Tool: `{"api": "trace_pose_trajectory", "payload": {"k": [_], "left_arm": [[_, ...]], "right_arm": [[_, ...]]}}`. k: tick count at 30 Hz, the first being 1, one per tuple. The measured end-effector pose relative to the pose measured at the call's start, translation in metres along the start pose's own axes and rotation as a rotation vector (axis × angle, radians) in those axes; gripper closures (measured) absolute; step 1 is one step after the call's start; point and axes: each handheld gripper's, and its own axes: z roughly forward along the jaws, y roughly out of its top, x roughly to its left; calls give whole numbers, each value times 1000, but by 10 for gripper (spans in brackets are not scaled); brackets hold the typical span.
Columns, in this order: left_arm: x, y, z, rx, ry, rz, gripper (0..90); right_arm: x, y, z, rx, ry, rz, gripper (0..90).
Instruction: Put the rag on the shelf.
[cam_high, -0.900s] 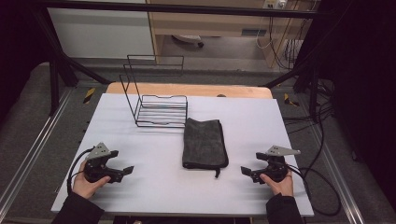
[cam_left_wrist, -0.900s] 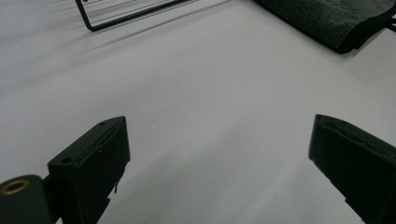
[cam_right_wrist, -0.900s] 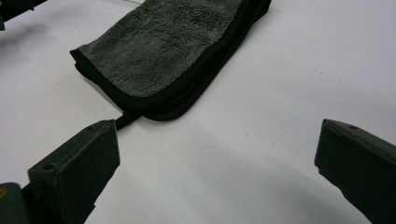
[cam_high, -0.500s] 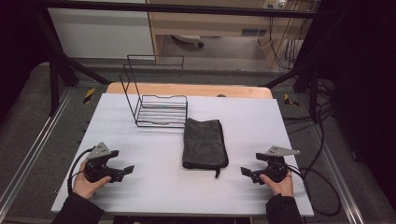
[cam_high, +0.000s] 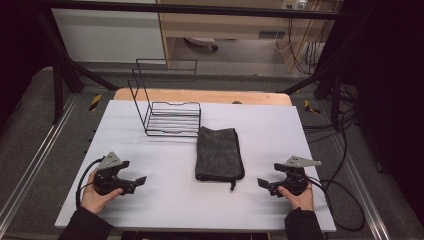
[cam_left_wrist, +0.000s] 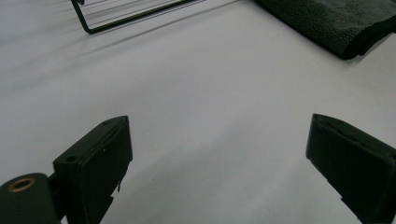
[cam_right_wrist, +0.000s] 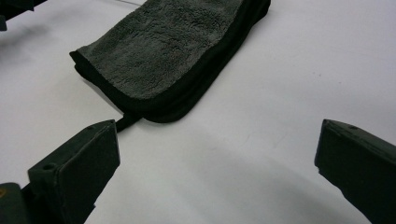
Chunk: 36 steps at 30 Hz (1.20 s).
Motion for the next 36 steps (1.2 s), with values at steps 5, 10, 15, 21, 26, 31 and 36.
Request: {"api": "trace_pose_trajectory", "payload": {"k": [5,10,15,21,26,31,36], "left_arm": [[-3,2,3,17,9,-3,76],[-11,10,9,17,19,-16,82],[-16,17,11,15,15,-22,90],[-23,27,15,18,22,-25,98],[-32,38,21,11,12,-15,105],[-45,51,31,2,-8,-16,122],[-64,64,46,15,-31,5,138]], "right_arm": [[1,1,1,2,0,-5,7],[1,1,0,-1,-4,-4,7],[1,1,0,-2,-7,-2,7],[1,2,1,-2,-9,0,7],[1,2,0,-4,-11,-5,8],[2,2,1,-2,-9,0,7],[1,2,1,-2,-12,1,8]]}}
